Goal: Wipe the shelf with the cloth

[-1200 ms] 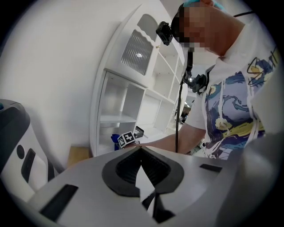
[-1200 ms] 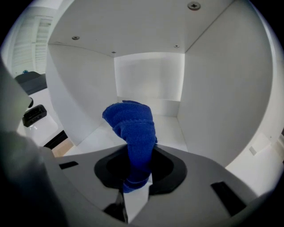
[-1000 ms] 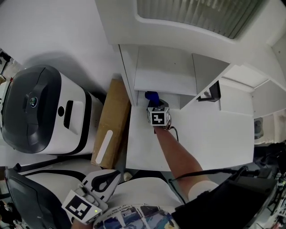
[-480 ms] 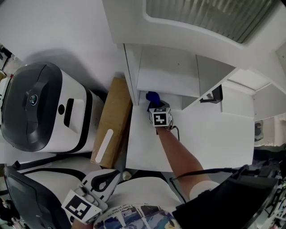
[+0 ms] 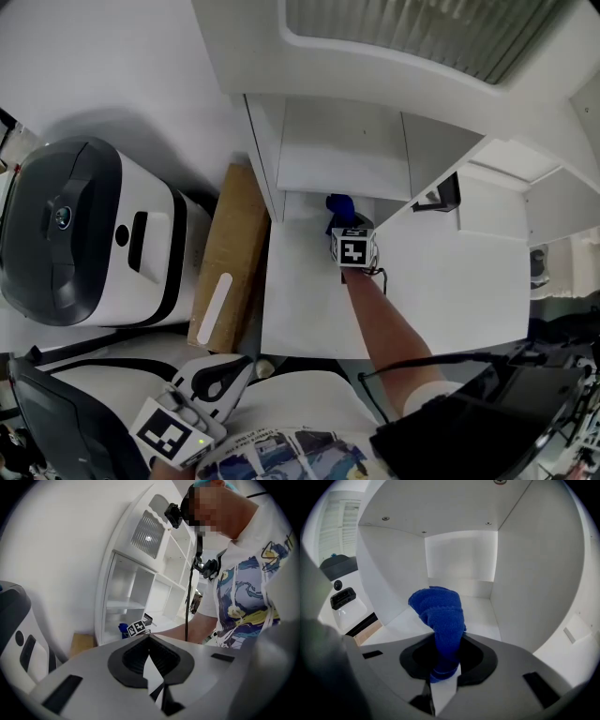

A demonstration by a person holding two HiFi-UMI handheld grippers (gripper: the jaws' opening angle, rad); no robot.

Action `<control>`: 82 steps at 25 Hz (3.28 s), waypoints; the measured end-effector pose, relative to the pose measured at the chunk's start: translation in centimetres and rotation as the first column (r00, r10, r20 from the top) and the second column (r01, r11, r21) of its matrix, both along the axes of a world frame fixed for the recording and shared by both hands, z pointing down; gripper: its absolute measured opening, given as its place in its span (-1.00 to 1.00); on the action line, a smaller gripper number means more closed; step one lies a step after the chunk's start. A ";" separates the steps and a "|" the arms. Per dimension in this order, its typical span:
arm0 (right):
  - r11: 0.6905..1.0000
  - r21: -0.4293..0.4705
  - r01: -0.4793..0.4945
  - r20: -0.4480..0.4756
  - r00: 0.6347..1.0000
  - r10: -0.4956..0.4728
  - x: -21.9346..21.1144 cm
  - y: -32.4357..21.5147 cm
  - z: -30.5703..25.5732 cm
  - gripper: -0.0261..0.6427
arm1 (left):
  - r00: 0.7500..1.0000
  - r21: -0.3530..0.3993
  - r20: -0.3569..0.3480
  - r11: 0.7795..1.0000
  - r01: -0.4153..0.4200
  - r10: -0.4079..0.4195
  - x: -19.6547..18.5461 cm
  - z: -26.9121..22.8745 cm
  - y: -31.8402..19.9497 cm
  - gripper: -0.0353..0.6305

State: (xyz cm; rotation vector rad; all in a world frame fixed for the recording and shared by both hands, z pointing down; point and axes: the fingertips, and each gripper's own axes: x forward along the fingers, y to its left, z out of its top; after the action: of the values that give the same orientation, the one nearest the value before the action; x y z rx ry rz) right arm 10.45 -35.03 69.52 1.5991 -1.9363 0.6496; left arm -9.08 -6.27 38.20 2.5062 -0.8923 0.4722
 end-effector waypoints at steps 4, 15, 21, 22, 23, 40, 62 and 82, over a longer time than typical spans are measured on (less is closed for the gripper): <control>0.997 0.010 0.076 0.037 0.996 -0.076 -3.6 0.5 -1.0 -0.62 | 1.000 0.015 0.010 1.000 -0.003 0.002 -0.1 -0.1 0.0 -0.86; 0.957 -0.043 0.287 0.132 0.951 -0.279 -12.6 1.9 0.1 -0.62 | 0.999 -0.008 0.023 1.000 0.027 -0.027 0.4 -0.1 0.1 -0.86; 0.959 -0.052 0.278 0.107 0.957 -0.272 -8.9 2.3 0.5 -0.62 | 1.000 0.022 0.030 1.000 -0.008 0.008 1.6 0.0 -0.4 -0.86; 0.960 -0.054 0.274 0.099 0.958 -0.267 -8.1 2.4 0.5 -0.62 | 1.000 0.021 0.028 1.000 -0.014 0.013 2.0 0.0 -0.6 -0.86; 0.962 -0.057 0.268 0.091 0.961 -0.262 -7.2 2.5 0.4 -0.62 | 1.000 0.022 0.023 1.000 -0.019 0.019 2.3 0.0 -0.7 -0.86; 0.954 -0.124 0.273 -0.095 0.954 -0.285 4.6 5.0 0.8 -0.62 | 0.995 -0.082 -0.034 0.991 -0.101 0.098 8.1 1.2 -1.4 -0.86; 0.975 -0.179 0.131 -0.009 0.991 -0.135 8.4 12.8 -0.9 -0.62 | 0.989 0.099 -0.019 0.985 -0.144 0.147 5.8 -1.8 3.6 -0.86; 0.981 -0.063 0.185 0.144 0.974 -0.175 0.8 36.1 -12.4 -0.62 | 0.965 0.140 -0.124 0.967 -0.214 0.231 1.5 -2.3 17.9 -0.86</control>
State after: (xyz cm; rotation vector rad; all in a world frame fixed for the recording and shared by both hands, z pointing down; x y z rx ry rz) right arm 11.20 1.06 57.08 1.3440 -2.1003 0.7660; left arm -7.63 11.65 35.88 2.7319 -0.6065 0.3126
